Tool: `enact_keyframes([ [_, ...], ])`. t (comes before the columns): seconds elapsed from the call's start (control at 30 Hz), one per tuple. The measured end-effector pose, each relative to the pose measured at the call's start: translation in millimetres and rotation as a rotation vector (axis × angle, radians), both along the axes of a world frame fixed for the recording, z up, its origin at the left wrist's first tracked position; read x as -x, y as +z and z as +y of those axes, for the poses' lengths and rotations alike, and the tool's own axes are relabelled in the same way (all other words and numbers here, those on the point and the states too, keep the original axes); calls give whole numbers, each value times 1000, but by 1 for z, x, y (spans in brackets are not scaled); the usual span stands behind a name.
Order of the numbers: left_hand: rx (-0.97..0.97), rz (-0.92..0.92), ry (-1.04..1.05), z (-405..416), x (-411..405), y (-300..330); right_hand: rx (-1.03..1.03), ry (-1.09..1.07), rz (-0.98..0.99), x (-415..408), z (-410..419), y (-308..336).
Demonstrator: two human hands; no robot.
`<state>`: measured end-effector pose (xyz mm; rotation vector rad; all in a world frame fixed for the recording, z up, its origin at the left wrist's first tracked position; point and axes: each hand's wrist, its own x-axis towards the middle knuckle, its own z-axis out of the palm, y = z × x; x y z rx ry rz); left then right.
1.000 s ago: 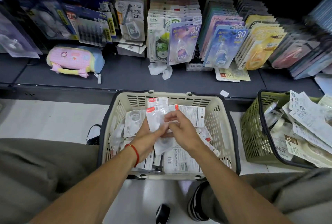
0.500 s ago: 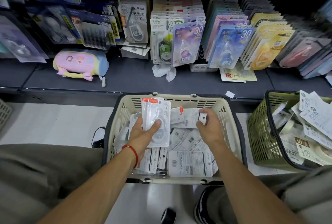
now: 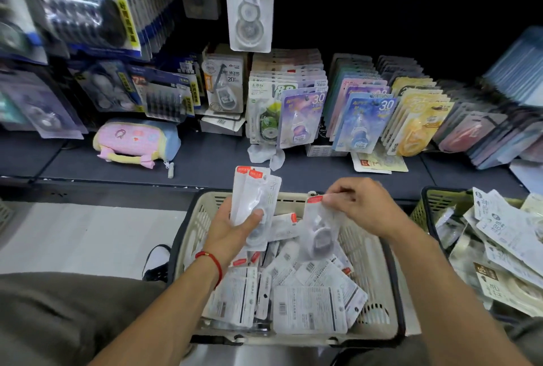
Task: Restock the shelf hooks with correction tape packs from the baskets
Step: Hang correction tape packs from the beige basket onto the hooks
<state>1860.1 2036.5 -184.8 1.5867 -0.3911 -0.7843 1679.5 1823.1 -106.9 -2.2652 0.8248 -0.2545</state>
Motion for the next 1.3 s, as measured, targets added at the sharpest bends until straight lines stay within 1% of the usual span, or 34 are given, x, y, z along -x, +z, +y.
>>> enact_keyframes([
  [0.07,54,34,-54,-3,2,14,-83,26,-86,-8,-4,23],
  [0.13,133,172,-117,-7,5,30,-137,18,-166,-21,-3,40],
  [0.2,228,314,-197,-13,7,48,-108,-16,-210,-36,0,53],
  [0.23,267,334,-236,-16,7,58,-55,-42,-208,-43,1,58],
  [0.3,322,314,-294,-23,6,80,63,-107,-200,-57,4,70],
  [0.33,335,295,-309,-26,3,90,97,-127,-227,-65,6,77],
  [0.4,336,254,-299,-32,-6,110,132,-146,-308,-80,11,91],
  [0.5,372,200,-255,-38,-32,140,122,-228,-413,-97,17,109],
  [0.57,416,176,-236,-38,-52,161,56,-254,-444,-102,23,112],
  [0.7,488,97,-196,-37,-87,193,-338,-86,-402,-112,45,111],
  [0.73,502,91,-189,-37,-93,197,-363,-46,-412,-118,50,111],
  [0.83,528,98,-176,-38,-103,200,-301,9,-490,-134,57,115],
  [0.97,574,128,-172,-36,-121,202,-338,8,-580,-153,55,125],
  [1.03,591,126,-125,-35,-129,204,-358,-30,-636,-163,50,132],
  [1.07,593,102,-73,-35,-132,204,-337,-51,-656,-168,45,136],
  [1.13,568,-5,69,-32,-137,204,-284,-100,-683,-179,33,146],
  [1.2,555,-75,169,-28,-141,202,-282,-124,-688,-190,23,156],
  [1.3,553,-121,227,-22,-145,201,-239,-128,-658,-203,14,166],
])
